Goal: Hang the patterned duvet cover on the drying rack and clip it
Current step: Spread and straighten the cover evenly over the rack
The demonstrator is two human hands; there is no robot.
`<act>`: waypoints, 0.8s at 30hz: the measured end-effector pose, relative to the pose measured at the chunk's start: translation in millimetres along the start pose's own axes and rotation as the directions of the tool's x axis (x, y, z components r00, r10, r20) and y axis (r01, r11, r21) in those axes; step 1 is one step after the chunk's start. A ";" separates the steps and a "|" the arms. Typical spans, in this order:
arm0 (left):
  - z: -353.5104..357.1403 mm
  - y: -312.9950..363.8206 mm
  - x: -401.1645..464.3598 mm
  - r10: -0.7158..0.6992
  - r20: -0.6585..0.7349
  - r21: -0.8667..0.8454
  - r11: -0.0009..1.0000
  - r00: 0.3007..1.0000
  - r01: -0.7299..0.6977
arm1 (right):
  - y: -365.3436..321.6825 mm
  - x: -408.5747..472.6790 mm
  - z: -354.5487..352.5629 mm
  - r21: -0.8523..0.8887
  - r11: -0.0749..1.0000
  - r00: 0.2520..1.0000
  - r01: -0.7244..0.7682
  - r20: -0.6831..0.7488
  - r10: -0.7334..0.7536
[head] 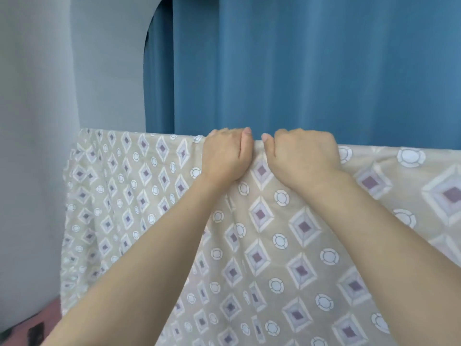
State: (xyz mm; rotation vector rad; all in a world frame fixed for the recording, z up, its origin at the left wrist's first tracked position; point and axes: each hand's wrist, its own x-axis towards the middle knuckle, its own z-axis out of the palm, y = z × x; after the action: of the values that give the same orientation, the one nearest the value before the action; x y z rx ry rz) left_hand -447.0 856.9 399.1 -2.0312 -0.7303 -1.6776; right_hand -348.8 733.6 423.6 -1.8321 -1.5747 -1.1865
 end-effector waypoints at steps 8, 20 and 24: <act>-30.9 -119.0 -2.4 -0.121 0.068 0.108 0.988 0.990 0.114 | -18.4 2.3 13.9 -0.085 0.992 0.995 -0.091 -0.054 0.087; -29.2 -160.7 0.0 -0.001 0.175 0.039 0.999 0.985 -0.006 | -100.4 43.8 52.7 -0.103 0.994 0.999 0.035 -0.032 -0.038; -40.4 -222.1 -2.6 -0.185 0.107 0.086 0.981 0.977 0.177 | -93.6 29.2 59.4 -0.147 0.989 0.975 0.007 -0.219 -0.039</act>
State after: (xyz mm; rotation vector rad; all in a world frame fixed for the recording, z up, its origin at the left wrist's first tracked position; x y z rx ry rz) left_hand -617.0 1005.4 400.1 -2.0751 -1.0309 -1.6116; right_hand -419.4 820.1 398.0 -1.7026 -1.4210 -1.4951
